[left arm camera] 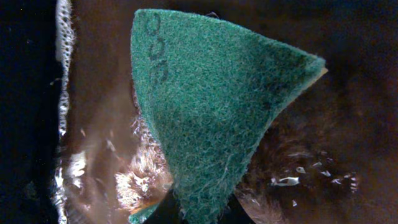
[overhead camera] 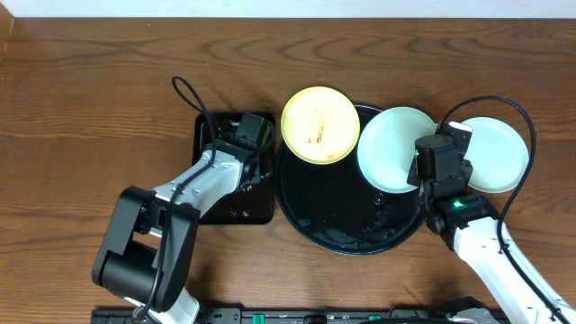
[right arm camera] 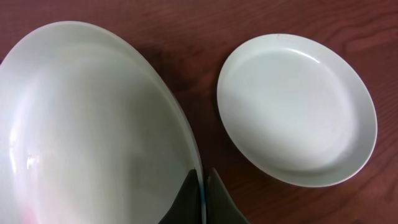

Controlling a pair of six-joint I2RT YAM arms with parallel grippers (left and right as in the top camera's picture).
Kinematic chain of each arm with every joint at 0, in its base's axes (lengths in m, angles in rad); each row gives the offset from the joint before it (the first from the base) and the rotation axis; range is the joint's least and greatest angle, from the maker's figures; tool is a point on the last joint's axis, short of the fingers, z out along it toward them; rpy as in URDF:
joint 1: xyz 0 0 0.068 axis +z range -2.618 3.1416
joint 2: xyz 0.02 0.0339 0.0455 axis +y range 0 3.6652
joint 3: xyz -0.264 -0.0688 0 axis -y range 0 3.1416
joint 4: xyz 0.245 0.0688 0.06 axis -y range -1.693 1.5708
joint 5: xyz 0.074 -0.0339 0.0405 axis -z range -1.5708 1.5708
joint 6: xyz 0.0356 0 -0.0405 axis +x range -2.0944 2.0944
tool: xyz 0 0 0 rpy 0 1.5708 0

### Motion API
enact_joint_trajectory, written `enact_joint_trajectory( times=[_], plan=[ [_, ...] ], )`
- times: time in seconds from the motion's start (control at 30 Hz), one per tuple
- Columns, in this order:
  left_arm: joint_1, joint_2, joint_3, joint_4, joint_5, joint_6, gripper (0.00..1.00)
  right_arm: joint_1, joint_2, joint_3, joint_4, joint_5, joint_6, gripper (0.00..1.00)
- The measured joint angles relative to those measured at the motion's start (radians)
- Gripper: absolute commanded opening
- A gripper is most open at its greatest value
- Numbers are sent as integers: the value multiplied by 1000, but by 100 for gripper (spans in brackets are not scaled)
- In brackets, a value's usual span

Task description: Clean dirty plates on tray and stack at the side

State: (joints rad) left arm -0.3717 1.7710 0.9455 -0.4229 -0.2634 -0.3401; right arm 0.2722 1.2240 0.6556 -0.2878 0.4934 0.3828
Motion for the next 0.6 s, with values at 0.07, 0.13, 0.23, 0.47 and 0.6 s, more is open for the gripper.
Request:
enact_joint_trajectory(
  times=[0.07,0.13,0.23,0.47,0.6],
  plan=[
    [0,-15,-3,-2,9,0,43,0,0,0,0,0,0,1],
    [0,-45,-6,-11,30,-1,65,0,0,0,0,0,0,1],
    [-3,-113,-8,-16,50,-4,67,0,0,0,0,0,0,1],
    [-2,-195,-8,25,58,-4,71,0,0,0,0,0,0,1],
    [14,-172,-8,67,63,-4,71,0,0,0,0,-1,0,1]
  ],
)
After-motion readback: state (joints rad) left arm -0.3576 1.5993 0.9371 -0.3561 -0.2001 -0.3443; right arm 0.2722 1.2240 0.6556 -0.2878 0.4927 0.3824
